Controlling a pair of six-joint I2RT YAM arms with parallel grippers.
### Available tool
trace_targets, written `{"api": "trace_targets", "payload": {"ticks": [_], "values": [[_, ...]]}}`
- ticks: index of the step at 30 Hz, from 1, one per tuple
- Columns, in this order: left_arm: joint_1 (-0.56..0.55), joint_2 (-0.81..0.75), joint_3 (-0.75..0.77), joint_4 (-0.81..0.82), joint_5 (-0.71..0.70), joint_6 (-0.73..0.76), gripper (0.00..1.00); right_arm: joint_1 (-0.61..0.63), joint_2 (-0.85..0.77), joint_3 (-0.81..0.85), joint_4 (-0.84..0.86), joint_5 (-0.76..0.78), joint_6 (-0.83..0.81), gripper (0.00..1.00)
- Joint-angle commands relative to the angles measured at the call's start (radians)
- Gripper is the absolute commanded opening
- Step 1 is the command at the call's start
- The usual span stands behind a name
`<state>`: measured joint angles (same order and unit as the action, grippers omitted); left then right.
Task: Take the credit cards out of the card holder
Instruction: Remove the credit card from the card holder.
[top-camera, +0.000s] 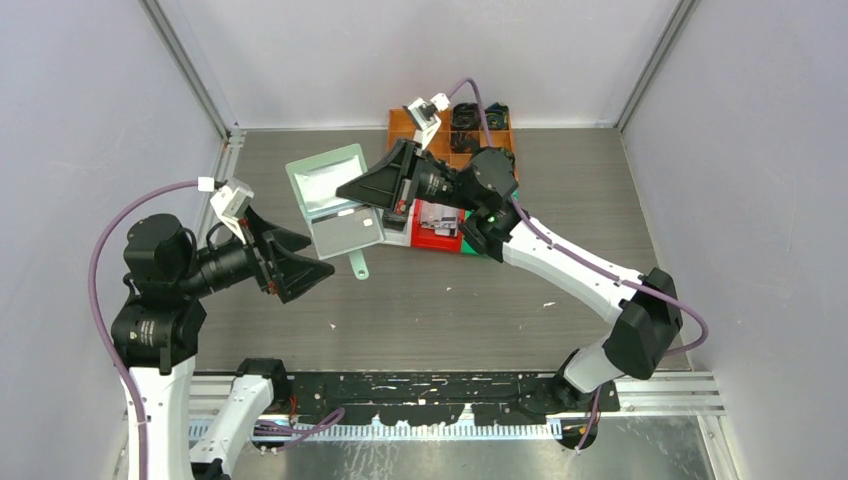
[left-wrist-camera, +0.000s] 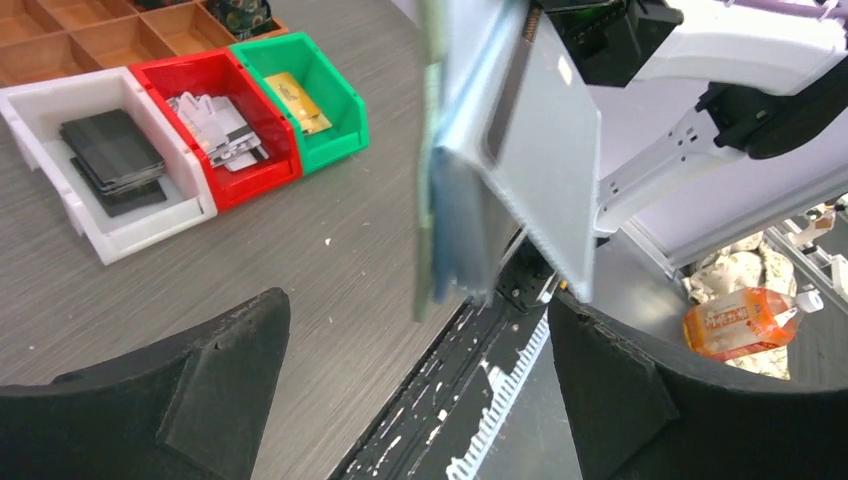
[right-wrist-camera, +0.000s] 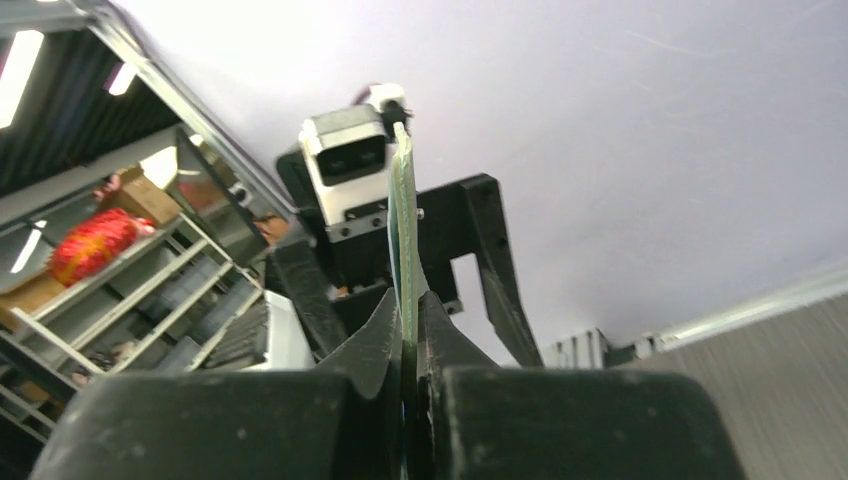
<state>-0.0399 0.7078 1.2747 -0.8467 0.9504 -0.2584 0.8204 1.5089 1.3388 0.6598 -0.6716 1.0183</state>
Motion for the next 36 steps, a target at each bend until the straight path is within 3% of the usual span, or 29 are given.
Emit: {"api": "trace_targets", "payload": {"ticks": [1, 9, 15, 27, 36], "values": [[-0.003, -0.011, 0.002, 0.120, 0.029, -0.126, 1.00, -0.007, -0.073, -0.024, 0.249, 0.056, 0.151, 0.01], [-0.004, -0.013, -0.022, 0.181, 0.113, -0.213, 0.99, -0.007, -0.093, -0.070, 0.340, 0.085, 0.216, 0.01], [-0.004, -0.067, -0.110, 0.495, 0.260, -0.473, 0.99, -0.003, -0.099, -0.088, 0.319, 0.106, 0.181, 0.01], [-0.003, -0.092, -0.154, 0.711, 0.229, -0.625, 0.99, 0.049, -0.048, -0.074, 0.332, 0.165, 0.154, 0.01], [-0.004, -0.091, -0.149, 0.839, 0.291, -0.727, 0.87, 0.063, -0.093, -0.119, 0.254, 0.225, 0.009, 0.01]]}}
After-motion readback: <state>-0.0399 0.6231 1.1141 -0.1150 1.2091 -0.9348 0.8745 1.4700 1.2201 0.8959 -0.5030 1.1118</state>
